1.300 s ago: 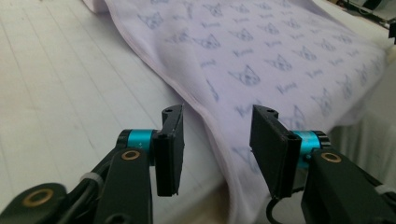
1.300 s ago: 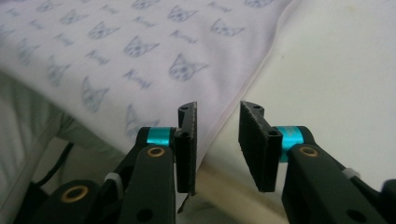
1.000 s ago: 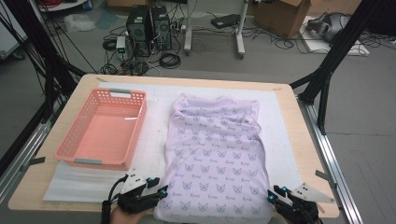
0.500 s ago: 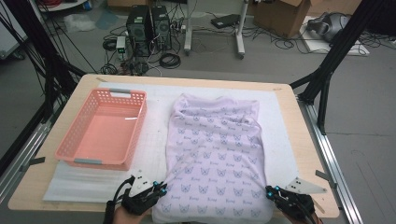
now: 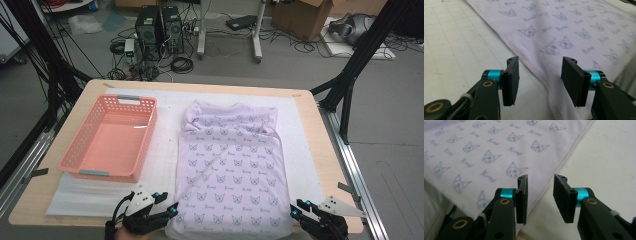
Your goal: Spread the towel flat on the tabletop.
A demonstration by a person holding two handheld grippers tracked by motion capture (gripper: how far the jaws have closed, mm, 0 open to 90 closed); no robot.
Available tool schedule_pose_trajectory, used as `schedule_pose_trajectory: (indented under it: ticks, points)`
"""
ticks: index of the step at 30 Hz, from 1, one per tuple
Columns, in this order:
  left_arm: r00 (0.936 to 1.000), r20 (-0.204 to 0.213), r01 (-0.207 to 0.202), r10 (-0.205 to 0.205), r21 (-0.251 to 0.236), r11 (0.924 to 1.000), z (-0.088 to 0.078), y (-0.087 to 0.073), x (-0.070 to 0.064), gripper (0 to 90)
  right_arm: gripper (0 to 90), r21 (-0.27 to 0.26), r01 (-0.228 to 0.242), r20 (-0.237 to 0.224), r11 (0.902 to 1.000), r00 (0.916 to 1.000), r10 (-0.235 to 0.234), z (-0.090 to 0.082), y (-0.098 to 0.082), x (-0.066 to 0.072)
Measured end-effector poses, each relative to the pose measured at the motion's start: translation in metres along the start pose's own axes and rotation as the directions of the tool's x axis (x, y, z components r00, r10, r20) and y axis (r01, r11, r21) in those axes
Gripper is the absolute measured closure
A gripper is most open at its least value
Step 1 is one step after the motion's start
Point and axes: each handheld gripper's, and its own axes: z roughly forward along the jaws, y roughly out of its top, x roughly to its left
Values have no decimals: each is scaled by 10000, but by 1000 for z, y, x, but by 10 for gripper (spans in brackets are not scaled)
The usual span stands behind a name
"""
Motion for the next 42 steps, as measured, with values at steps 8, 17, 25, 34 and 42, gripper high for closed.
schedule_pose_trajectory:
  ticks: [8,17,25,34,42]
  points:
    - [9997,-24,249,-249,94,9996,17,12,13,498,555,450,310,570,9985,9978,-336,24,5,3]
    - [9995,178,256,-260,236,9994,19,8,12,479,877,666,299,-29,9973,9996,-298,17,-1,4]
    - [9991,87,412,-413,124,9991,17,10,19,481,650,41,-6,192,10000,9998,5,2,-7,0]
    - [9996,193,216,-220,203,9996,24,12,14,488,606,-353,13,453,9994,9990,3,-6,-8,-2]
    - [9992,347,189,-199,294,9994,31,16,13,486,574,-515,-206,550,9985,9982,234,-11,-10,-4]
